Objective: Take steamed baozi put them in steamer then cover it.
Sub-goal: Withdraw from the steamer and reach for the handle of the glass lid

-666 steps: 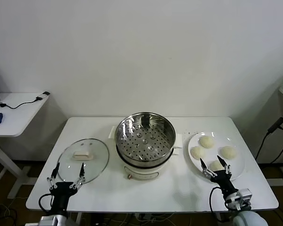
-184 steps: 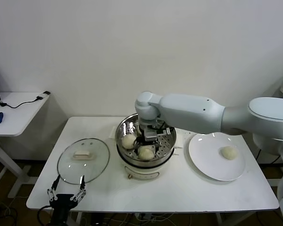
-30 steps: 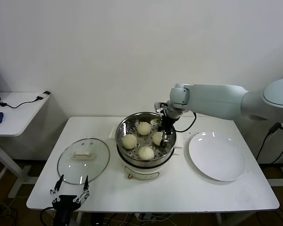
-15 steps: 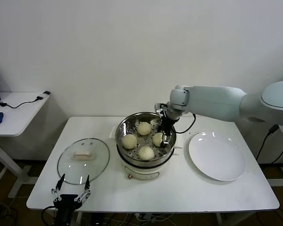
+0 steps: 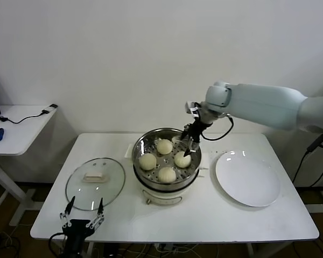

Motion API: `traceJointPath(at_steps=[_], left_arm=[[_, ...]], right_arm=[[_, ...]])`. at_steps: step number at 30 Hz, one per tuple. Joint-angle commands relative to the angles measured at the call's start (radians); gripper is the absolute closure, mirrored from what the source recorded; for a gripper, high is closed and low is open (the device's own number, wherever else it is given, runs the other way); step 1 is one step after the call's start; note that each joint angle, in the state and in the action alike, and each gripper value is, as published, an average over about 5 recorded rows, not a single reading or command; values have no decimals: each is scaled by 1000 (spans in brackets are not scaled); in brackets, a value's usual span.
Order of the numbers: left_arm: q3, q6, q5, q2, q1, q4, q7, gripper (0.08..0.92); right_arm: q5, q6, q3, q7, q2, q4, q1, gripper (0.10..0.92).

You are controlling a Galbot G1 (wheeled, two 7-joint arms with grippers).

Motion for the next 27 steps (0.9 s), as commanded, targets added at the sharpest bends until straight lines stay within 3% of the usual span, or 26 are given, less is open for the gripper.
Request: traceJointPath(at_steps=[1, 7, 13, 20, 27], left_arm=[[2, 11, 22, -2, -25, 0, 1, 177], [-9, 30, 26, -5, -64, -7, 6, 177], [-28, 36, 49, -2, -67, -19, 11, 177], [-28, 40, 135, -12, -50, -39, 27, 177], [-61, 45, 387, -14, -32, -65, 58, 177]], right_arm=[[98, 204, 124, 275, -305, 183, -16, 203], [108, 344, 501, 526, -504, 276, -408, 203], [52, 391, 1050, 658, -580, 352, -907, 203], [-16, 400, 1489, 714, -576, 434, -1347, 203], [-117, 327, 1952, 736, -417, 522, -1780, 203]])
